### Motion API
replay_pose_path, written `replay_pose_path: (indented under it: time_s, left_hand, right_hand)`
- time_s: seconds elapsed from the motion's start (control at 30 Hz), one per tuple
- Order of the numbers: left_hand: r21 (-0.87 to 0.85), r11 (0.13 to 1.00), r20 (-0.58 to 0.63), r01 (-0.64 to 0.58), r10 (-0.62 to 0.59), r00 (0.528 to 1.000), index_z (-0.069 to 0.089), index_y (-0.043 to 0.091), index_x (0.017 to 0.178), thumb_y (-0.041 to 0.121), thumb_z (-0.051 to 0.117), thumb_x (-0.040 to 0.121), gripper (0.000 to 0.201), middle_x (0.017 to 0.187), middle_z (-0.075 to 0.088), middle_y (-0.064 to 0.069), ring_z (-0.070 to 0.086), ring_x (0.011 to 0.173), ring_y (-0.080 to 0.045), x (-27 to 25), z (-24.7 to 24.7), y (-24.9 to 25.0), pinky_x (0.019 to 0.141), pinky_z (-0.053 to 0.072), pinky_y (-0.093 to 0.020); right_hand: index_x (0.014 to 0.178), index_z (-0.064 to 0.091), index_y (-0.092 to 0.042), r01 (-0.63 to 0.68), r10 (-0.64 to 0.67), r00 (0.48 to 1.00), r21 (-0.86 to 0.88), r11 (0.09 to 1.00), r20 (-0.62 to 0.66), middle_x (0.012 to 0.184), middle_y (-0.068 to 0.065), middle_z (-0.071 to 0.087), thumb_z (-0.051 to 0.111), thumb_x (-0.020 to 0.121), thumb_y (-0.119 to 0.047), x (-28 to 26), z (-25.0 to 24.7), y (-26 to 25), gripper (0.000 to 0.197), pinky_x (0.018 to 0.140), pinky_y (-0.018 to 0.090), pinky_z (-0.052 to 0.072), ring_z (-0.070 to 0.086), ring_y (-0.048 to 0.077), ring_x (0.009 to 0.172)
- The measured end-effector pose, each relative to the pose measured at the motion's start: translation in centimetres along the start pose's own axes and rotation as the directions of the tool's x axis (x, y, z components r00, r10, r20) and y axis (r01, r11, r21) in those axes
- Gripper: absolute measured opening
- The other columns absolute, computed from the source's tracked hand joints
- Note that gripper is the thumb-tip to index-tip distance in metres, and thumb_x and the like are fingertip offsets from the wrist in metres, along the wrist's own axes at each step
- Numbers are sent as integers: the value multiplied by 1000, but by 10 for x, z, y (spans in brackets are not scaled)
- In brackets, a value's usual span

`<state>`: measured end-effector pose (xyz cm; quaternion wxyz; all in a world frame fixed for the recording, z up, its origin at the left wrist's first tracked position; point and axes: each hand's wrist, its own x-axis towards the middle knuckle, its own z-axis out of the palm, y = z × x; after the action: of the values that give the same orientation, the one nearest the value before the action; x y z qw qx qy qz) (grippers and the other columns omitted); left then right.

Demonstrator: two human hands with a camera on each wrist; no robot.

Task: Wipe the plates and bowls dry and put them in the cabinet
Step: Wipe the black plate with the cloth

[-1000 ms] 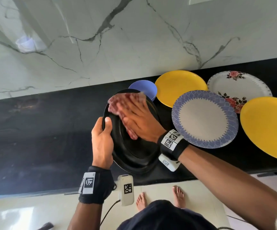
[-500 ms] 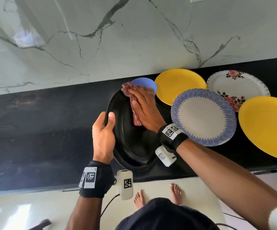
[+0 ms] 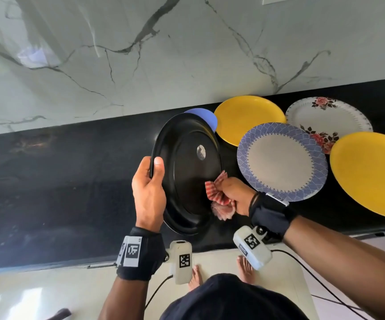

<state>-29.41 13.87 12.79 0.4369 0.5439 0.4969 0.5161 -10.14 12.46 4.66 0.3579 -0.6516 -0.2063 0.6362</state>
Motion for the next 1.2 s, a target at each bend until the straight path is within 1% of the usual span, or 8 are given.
replay_pose_path:
  time_s: [0.3, 0.4, 0.57, 0.67, 0.83, 0.93, 1.03, 1.2]
  left_hand:
    - [0, 999, -26, -35, 35, 999, 40, 28, 66, 16, 50, 110, 47, 65, 31, 14, 26, 65, -10, 6, -5, 10, 60, 26, -29]
    - [-32, 998, -36, -52, 51, 998, 44, 37, 62, 13, 49, 110, 54, 65, 32, 16, 26, 65, -10, 7, -12, 17, 60, 26, -30]
    - [-48, 984, 56, -171, 173, 983, 54, 35, 70, 9, 51, 108, 47, 65, 43, 20, 37, 64, -1, 4, -20, 30, 61, 35, -15]
    - [-38, 964, 196, -263, 265, 944, 71, 31, 95, 25, 60, 106, 17, 77, 63, 20, 54, 74, 4, 4, -26, 32, 71, 44, -12]
    - [158, 778, 526, -609, 455, 718, 77, 37, 117, 36, 59, 101, 24, 121, 74, 21, 65, 122, -6, 11, -26, 40, 102, 48, -25]
    - [230, 497, 661, -837, 551, 509, 80, 20, 111, 43, 50, 107, 38, 134, 70, 11, 45, 147, -28, 18, -29, 40, 114, 35, -49]
    - [319, 337, 678, -886, 572, 462, 82, 31, 108, 48, 47, 105, 38, 142, 64, 11, 35, 151, -36, 19, -35, 42, 116, 26, -60]
    - [329, 611, 638, -720, 419, 646, 56, 50, 140, 86, 55, 77, 73, 172, 24, 6, -7, 161, -35, 22, -54, 15, 124, 6, -59]
  right_hand:
    - [74, 69, -2, -284, 228, 943, 235, 929, 241, 70, 11, 53, 70, 81, -13, -35, -15, 19, 13, 65, 22, 47, 46, 16, 62]
    - [78, 65, -5, -145, 79, 969, 278, 950, 235, 77, 20, 48, 93, 53, -32, -47, -43, 11, 46, 69, 29, 40, 41, 23, 67]
    - [119, 71, -10, 429, -366, 886, 201, 881, -285, 105, 14, 76, 60, 99, -12, -62, -77, -36, 23, 89, 39, 57, 71, 27, 93]
    - [135, 60, -4, 405, -338, 914, 498, 767, -224, 124, 16, 69, 55, 103, -38, -51, -85, -62, 47, 90, 41, 59, 69, 29, 111]
    - [104, 63, -13, 217, -318, 947, 637, 740, 46, 107, 12, 67, 56, 83, -80, -41, -96, -85, 70, 86, 46, 58, 64, 27, 103]
    - [90, 62, -20, 164, -242, 967, 523, 837, 85, 92, 6, 59, 73, 85, -53, -47, -96, -89, 35, 71, 35, 45, 56, 24, 84]
    - [110, 63, -10, 178, -206, 978, 419, 890, 22, 99, 14, 68, 69, 78, -17, -44, -99, -78, 34, 77, 36, 51, 67, 31, 83]
    - [128, 63, -4, 246, -295, 955, 470, 848, 32, 111, 21, 71, 47, 88, 1, -54, -97, -79, 43, 79, 43, 63, 71, 34, 92]
